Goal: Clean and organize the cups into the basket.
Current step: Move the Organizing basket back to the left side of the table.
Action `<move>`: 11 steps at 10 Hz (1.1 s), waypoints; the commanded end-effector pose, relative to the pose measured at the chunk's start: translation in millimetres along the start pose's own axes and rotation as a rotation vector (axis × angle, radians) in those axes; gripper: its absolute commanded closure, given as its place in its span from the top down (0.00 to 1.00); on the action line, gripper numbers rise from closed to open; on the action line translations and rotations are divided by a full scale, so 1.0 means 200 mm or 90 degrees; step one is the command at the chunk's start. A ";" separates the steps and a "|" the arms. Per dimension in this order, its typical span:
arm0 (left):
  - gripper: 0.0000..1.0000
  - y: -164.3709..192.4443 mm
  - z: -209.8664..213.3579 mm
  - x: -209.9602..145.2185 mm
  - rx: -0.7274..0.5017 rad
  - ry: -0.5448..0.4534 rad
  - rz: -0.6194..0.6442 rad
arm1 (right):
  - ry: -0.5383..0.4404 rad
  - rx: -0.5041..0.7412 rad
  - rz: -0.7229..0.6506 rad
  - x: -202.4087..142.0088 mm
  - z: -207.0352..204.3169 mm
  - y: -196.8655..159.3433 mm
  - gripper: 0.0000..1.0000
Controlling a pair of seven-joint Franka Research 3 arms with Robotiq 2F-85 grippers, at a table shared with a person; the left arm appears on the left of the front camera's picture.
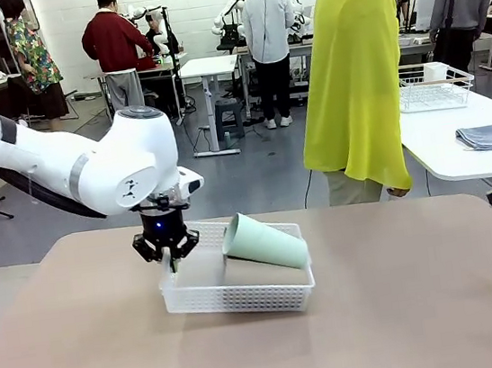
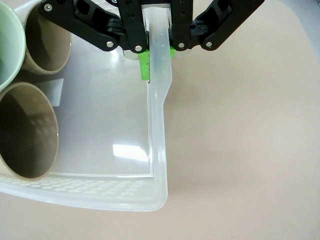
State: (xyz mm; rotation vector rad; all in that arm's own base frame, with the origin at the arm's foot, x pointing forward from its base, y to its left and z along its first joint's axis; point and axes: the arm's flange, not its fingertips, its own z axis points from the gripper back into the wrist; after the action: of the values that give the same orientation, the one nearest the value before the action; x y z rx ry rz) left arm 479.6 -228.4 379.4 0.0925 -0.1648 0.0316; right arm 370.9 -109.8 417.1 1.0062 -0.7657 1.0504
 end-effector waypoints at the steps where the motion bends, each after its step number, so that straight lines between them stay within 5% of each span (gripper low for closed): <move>1: 0.06 0.14 0.03 0.02 0.027 -0.035 -0.043 | -0.039 0.030 -0.191 0.03 0.16 -0.06 1.00; 4: 0.06 0.33 0.07 0.02 0.051 -0.042 -0.057 | -0.124 -0.042 -0.326 -0.08 0.37 -0.14 1.00; 6: 0.06 0.39 0.07 0.01 0.075 -0.050 -0.064 | -0.101 -0.106 -0.384 -0.17 0.46 -0.15 1.00; 11: 0.06 0.64 0.16 0.01 0.083 -0.098 -0.018 | -0.066 -0.123 -0.510 -0.31 0.54 -0.16 1.00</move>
State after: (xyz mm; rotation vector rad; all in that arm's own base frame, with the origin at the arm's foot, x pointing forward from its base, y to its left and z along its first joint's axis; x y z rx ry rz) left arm 478.8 -117.5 418.8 0.2073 -0.2601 0.0076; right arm 378.6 -232.4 388.8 1.0637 -0.4857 0.2575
